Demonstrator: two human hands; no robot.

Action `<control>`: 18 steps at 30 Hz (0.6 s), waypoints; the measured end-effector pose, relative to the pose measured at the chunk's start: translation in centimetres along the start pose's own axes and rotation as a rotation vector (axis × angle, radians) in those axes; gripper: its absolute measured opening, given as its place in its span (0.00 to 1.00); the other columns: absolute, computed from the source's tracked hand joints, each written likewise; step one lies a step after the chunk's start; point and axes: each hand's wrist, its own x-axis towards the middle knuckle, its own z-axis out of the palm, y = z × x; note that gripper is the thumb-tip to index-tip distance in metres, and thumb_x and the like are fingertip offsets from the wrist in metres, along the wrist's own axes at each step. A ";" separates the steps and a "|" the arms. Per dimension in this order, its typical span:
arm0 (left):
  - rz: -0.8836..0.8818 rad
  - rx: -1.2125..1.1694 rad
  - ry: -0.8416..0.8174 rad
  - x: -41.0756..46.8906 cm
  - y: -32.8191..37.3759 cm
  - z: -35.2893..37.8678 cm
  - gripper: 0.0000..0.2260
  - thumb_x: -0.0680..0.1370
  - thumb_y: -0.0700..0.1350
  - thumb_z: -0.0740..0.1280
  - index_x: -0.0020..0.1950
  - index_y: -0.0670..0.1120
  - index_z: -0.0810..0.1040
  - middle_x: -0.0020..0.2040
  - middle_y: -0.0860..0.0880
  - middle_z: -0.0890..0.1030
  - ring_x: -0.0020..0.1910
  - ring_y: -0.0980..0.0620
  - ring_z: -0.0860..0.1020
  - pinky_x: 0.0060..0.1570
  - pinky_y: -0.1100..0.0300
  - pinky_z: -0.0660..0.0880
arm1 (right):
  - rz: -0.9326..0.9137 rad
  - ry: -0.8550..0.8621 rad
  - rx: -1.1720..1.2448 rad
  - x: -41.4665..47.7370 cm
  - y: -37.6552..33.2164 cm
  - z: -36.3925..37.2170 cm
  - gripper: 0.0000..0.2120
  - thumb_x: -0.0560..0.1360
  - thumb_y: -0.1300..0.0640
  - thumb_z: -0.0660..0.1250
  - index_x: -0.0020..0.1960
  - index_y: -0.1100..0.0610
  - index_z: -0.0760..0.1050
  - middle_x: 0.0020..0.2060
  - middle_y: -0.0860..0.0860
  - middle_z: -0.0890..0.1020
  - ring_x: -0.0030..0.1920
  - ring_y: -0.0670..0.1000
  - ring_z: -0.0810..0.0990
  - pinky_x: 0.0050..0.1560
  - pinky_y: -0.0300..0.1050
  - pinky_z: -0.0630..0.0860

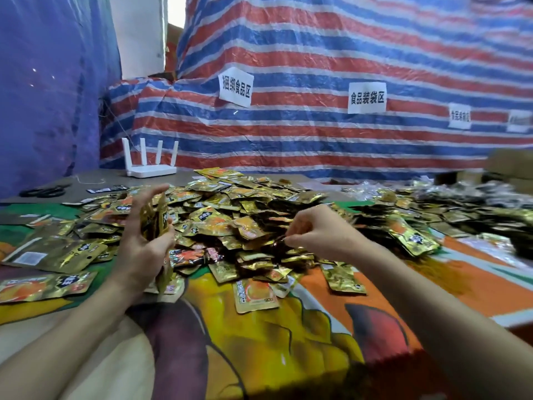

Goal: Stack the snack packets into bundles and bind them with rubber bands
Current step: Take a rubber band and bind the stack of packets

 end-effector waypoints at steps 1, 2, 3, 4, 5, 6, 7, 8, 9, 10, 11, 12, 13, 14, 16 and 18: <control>0.021 0.029 -0.021 -0.1 0.0 0.0 0.40 0.74 0.20 0.60 0.64 0.66 0.73 0.46 0.46 0.75 0.33 0.48 0.71 0.28 0.59 0.72 | 0.070 0.019 -0.087 -0.4 1.6 -1.5 0.02 0.74 0.57 0.73 0.43 0.53 0.83 0.38 0.48 0.84 0.39 0.46 0.81 0.35 0.37 0.74; 0.044 0.060 -0.046 -0.2 0.1 0.1 0.38 0.73 0.21 0.62 0.64 0.65 0.74 0.49 0.43 0.75 0.32 0.51 0.71 0.27 0.62 0.71 | 0.152 0.032 -0.170 -0.7 3.4 -2.8 0.04 0.74 0.59 0.71 0.42 0.53 0.83 0.39 0.49 0.84 0.40 0.48 0.82 0.36 0.39 0.76; 0.060 0.085 -0.073 -0.4 0.3 0.3 0.35 0.72 0.24 0.64 0.63 0.64 0.74 0.50 0.42 0.75 0.32 0.51 0.69 0.25 0.61 0.71 | 0.238 0.039 -0.242 -1.0 5.1 -4.0 0.05 0.73 0.61 0.70 0.41 0.55 0.84 0.39 0.51 0.85 0.41 0.51 0.82 0.39 0.42 0.79; 0.061 0.101 -0.098 -0.5 0.6 0.6 0.34 0.70 0.28 0.65 0.62 0.64 0.74 0.50 0.44 0.75 0.32 0.48 0.68 0.25 0.57 0.70 | 0.316 0.043 -0.303 -1.4 6.7 -5.0 0.06 0.73 0.63 0.69 0.41 0.57 0.84 0.39 0.53 0.85 0.41 0.53 0.83 0.40 0.45 0.81; 0.046 0.116 -0.119 -0.7 0.8 0.8 0.33 0.68 0.31 0.63 0.61 0.66 0.74 0.49 0.48 0.75 0.33 0.46 0.68 0.27 0.54 0.70 | 0.376 0.044 -0.354 -1.8 8.2 -5.7 0.06 0.72 0.64 0.68 0.41 0.59 0.83 0.38 0.55 0.84 0.40 0.55 0.82 0.39 0.47 0.82; 0.024 0.135 -0.130 -0.8 0.9 1.0 0.33 0.65 0.33 0.62 0.60 0.68 0.74 0.49 0.50 0.74 0.35 0.47 0.70 0.30 0.54 0.70 | 0.418 0.036 -0.402 -2.2 9.6 -6.3 0.06 0.71 0.65 0.66 0.41 0.60 0.82 0.36 0.55 0.83 0.38 0.55 0.82 0.33 0.45 0.79; 0.010 0.157 -0.135 -0.8 1.0 1.1 0.34 0.64 0.34 0.62 0.59 0.70 0.74 0.51 0.50 0.74 0.38 0.49 0.71 0.34 0.56 0.72 | 0.456 0.018 -0.452 -2.7 10.7 -6.6 0.06 0.71 0.66 0.65 0.42 0.61 0.81 0.35 0.55 0.82 0.35 0.54 0.80 0.28 0.42 0.74; 0.007 0.170 -0.141 -0.8 1.0 1.2 0.34 0.64 0.35 0.62 0.58 0.70 0.74 0.52 0.49 0.73 0.40 0.50 0.72 0.37 0.59 0.72 | 0.496 -0.007 -0.507 -3.2 11.5 -6.7 0.05 0.72 0.65 0.65 0.43 0.60 0.80 0.35 0.54 0.81 0.34 0.53 0.78 0.26 0.40 0.70; 0.006 0.168 -0.147 -0.9 1.0 1.2 0.34 0.63 0.35 0.62 0.58 0.70 0.74 0.50 0.49 0.73 0.40 0.50 0.71 0.38 0.63 0.72 | 0.538 -0.035 -0.562 -3.7 12.2 -6.7 0.05 0.72 0.65 0.64 0.43 0.60 0.78 0.34 0.53 0.79 0.32 0.51 0.76 0.25 0.39 0.67; 0.001 0.157 -0.154 -0.8 1.0 1.2 0.34 0.63 0.35 0.62 0.59 0.69 0.75 0.48 0.49 0.72 0.39 0.48 0.71 0.38 0.61 0.73 | 0.570 -0.065 -0.602 -4.1 12.7 -6.6 0.04 0.72 0.64 0.64 0.41 0.60 0.77 0.32 0.53 0.77 0.30 0.50 0.74 0.24 0.39 0.66; -0.007 0.141 -0.160 -0.8 0.9 1.0 0.34 0.63 0.34 0.62 0.60 0.68 0.75 0.47 0.48 0.73 0.38 0.45 0.70 0.38 0.57 0.73 | 0.595 -0.091 -0.619 -4.5 13.2 -6.3 0.06 0.73 0.65 0.63 0.37 0.59 0.73 0.31 0.52 0.75 0.29 0.49 0.72 0.23 0.39 0.65; -0.009 0.127 -0.167 -0.7 0.7 0.9 0.34 0.63 0.33 0.62 0.61 0.66 0.75 0.46 0.49 0.74 0.36 0.41 0.70 0.35 0.52 0.73 | 0.611 -0.109 -0.622 -4.7 13.6 -6.0 0.08 0.73 0.65 0.62 0.36 0.58 0.70 0.30 0.52 0.74 0.28 0.50 0.72 0.23 0.40 0.65; -0.003 0.118 -0.172 -0.6 0.5 0.7 0.34 0.64 0.33 0.62 0.61 0.64 0.75 0.44 0.52 0.75 0.34 0.36 0.68 0.30 0.49 0.71 | 0.618 -0.116 -0.622 -4.8 14.0 -5.7 0.10 0.73 0.66 0.61 0.35 0.58 0.68 0.30 0.52 0.73 0.29 0.50 0.72 0.23 0.41 0.65; 0.010 0.115 -0.171 -0.6 0.3 0.6 0.33 0.64 0.33 0.63 0.62 0.63 0.75 0.42 0.55 0.75 0.32 0.34 0.67 0.25 0.47 0.69 | 0.618 -0.107 -0.624 -4.9 14.2 -5.5 0.10 0.74 0.67 0.61 0.35 0.58 0.67 0.31 0.52 0.73 0.29 0.50 0.72 0.23 0.40 0.65; 0.027 0.106 -0.151 -0.6 0.2 0.5 0.31 0.66 0.32 0.63 0.61 0.62 0.75 0.43 0.57 0.75 0.31 0.38 0.68 0.23 0.47 0.66 | 0.614 -0.070 -0.609 -4.8 14.4 -5.5 0.10 0.73 0.68 0.61 0.35 0.58 0.67 0.32 0.53 0.73 0.30 0.50 0.72 0.24 0.40 0.65; 0.028 0.107 -0.127 -0.6 0.3 0.6 0.31 0.66 0.32 0.63 0.61 0.63 0.76 0.46 0.58 0.76 0.33 0.49 0.71 0.27 0.47 0.67 | 0.630 -0.048 -0.562 -4.7 14.2 -5.7 0.09 0.73 0.67 0.63 0.36 0.59 0.67 0.32 0.53 0.74 0.30 0.50 0.73 0.23 0.39 0.66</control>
